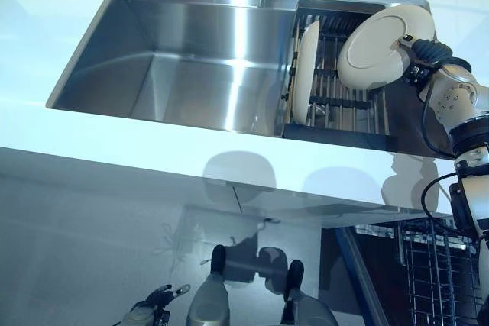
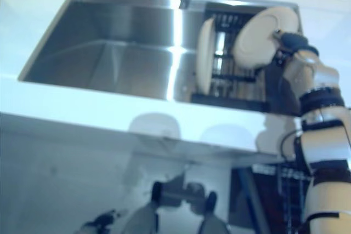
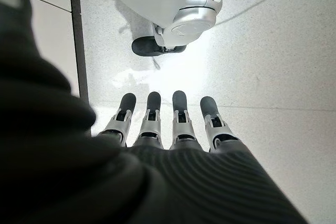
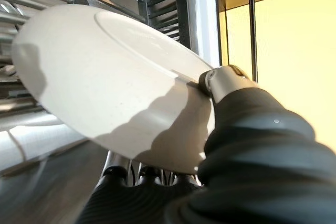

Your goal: Take plates into dishwasher

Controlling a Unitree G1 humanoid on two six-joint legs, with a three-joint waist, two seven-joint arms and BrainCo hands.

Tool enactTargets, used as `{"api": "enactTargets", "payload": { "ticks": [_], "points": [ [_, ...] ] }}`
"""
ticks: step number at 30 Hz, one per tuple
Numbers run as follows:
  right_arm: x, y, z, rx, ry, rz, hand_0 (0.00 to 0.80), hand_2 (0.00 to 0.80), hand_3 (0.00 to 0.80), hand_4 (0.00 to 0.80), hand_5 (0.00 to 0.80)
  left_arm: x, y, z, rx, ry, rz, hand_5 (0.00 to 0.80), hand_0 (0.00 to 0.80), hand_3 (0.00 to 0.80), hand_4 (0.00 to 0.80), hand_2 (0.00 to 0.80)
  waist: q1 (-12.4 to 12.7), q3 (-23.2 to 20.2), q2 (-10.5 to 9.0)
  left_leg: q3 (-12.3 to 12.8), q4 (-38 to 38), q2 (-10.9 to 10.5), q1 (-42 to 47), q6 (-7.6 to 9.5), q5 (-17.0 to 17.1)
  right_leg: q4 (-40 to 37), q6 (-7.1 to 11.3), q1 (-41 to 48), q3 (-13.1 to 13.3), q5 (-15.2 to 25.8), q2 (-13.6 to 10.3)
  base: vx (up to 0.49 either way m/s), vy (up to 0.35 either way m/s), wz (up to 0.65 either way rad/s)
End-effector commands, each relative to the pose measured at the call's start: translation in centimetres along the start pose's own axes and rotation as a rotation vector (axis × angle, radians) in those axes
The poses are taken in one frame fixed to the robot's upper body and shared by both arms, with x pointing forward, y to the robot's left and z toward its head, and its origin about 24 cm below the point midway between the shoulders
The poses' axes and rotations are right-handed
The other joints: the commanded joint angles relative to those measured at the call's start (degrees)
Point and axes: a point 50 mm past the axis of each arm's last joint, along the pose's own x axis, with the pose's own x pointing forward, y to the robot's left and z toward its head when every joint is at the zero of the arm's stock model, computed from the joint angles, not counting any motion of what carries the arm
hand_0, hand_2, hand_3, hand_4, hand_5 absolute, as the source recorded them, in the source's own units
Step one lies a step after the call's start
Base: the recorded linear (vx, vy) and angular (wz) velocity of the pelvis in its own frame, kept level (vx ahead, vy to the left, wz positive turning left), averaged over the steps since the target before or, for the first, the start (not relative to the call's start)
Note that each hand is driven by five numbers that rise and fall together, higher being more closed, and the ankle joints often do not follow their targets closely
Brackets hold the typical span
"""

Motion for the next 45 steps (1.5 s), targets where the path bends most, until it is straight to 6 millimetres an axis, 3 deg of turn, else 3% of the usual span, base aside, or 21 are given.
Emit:
{"api": "enactTargets", "payload": {
  "ticks": [1,15,26,36,45],
  "points": [
    [-0.9,0.1,5.7,-0.074,-0.201,-0.043,0.800,0.800,0.800,0.800,0.800,0.1,0.0,0.6,0.063,0.000,-0.008,0.000,0.000,0.000,0.000,0.000,1.00,-0.70,-2.74,0.06,-0.23,-0.60,-0.75,-0.13,0.29,-0.06,2.97,-1.20,-0.51,2.63,-4.38,0.000,0.000,0.00],
    [-1.7,-0.7,8.4,-0.071,-0.314,-0.106,0.800,0.800,0.800,0.800,0.800,-0.1,0.5,-0.4,0.082,0.031,0.002,0.000,0.000,0.000,0.000,0.000,0.69,-5.43,-4.30,0.64,-0.23,0.05,2.44,-0.49,-0.55,-0.06,3.10,2.05,0.02,1.49,-3.80,0.000,0.000,0.00],
    [-2.8,-2.8,10.7,-0.165,-0.374,-0.099,0.800,0.800,0.800,0.800,0.800,-0.3,0.7,-1.8,0.092,0.107,-0.005,0.000,0.000,0.000,0.000,0.000,-1.24,-11.80,-6.57,2.80,-0.23,1.10,7.08,-0.58,-2.37,-0.06,3.03,5.81,1.74,0.11,-3.15,0.030,0.024,-0.04],
    [-3.5,-5.3,10.5,-0.282,-0.383,-0.091,0.800,0.800,0.800,0.800,0.800,-0.4,1.4,-2.2,0.113,0.122,0.022,0.000,0.000,0.000,0.000,0.000,-4.64,-14.42,-7.55,5.04,-0.23,1.47,11.14,0.04,-4.35,-0.06,3.11,7.35,5.83,-0.12,-2.46,0.029,0.013,-0.20],
    [-4.9,-8.0,9.1,-0.540,-0.380,-0.041,0.800,0.800,0.800,0.800,0.800,-0.5,1.4,-2.4,0.095,0.110,0.030,0.000,0.000,0.000,0.000,0.000,-8.58,-14.86,-8.34,8.12,-0.23,2.92,12.73,0.00,-4.93,-0.06,3.29,6.66,9.85,0.14,-1.37,0.021,-0.010,-0.24]
  ]
}}
